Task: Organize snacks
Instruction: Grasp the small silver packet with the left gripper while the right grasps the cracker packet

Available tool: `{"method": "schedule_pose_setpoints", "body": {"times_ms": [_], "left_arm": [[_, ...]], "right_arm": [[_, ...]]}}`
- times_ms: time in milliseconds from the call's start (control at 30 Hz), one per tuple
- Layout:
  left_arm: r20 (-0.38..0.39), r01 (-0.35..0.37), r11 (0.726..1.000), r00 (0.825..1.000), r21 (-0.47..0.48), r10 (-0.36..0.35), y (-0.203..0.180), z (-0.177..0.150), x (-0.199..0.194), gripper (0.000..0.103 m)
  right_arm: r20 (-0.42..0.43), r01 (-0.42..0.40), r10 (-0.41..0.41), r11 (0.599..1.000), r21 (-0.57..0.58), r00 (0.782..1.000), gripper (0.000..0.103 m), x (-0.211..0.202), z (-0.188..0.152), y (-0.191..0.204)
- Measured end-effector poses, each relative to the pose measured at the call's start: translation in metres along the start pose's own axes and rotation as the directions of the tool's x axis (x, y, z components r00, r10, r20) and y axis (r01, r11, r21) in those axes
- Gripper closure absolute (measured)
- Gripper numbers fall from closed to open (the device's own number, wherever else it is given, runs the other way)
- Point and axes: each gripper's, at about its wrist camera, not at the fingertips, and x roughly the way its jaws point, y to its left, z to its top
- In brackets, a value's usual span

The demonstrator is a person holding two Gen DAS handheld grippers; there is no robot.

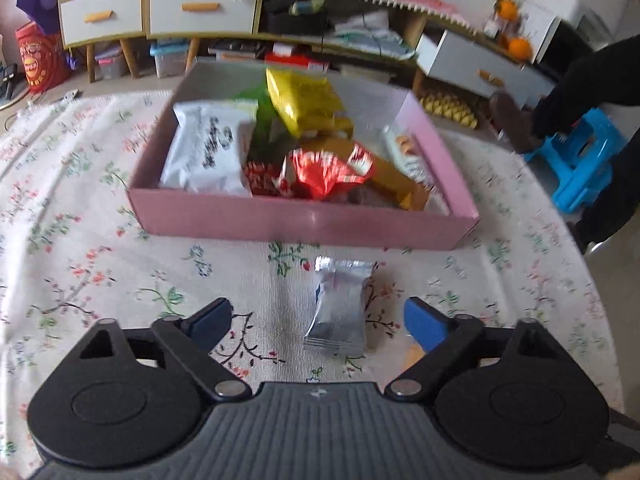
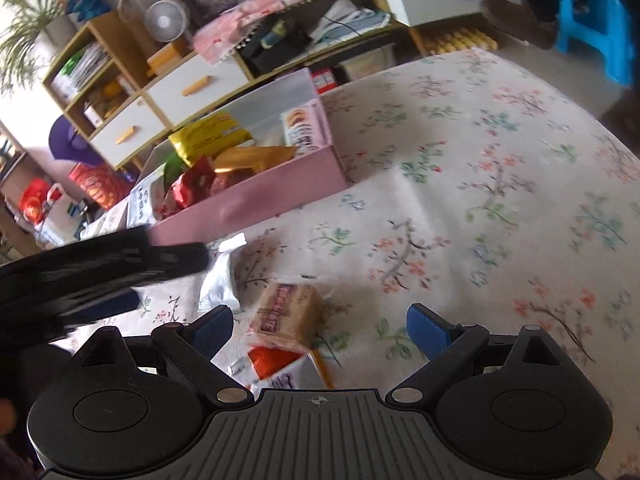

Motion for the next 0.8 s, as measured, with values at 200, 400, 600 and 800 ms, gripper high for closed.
{"method": "schedule_pose_setpoints", "body": {"times_ms": [200, 400, 600, 800], "left_arm": [[0.017, -0.012, 0.999, 1.000, 0.034, 0.011, 0.006, -0.003, -0.003, 0.070], [0.032, 0.025, 0.999, 0.999, -0.032, -0.024, 0.027, -0.008, -0.021, 0.092], [0.072, 0.049, 0.998, 0.996, -0.038, -0.046, 0.027, -0.004, -0.035, 0.098], [0.074, 0.069, 0.997, 0.995, -0.041, -0.066, 0.029, -0.006, -0.034, 0.099]], "right_arm": [[0.013, 0.003, -0.002, 0.998, -0.070, 1.000, 0.011, 0.012, -0.001, 0.012], [0.009, -0.037, 0.037, 0.998, -0.045, 0.999, 0.064, 0.008, -0.001, 0.005], [0.020, -0.063, 0.063, 0.998, -0.019, 0.998, 0.064, 0.000, -0.005, 0.000], [0.038, -0.082, 0.080, 0.995, 0.051, 0.996, 0.064, -0.010, -0.005, -0.014]]}}
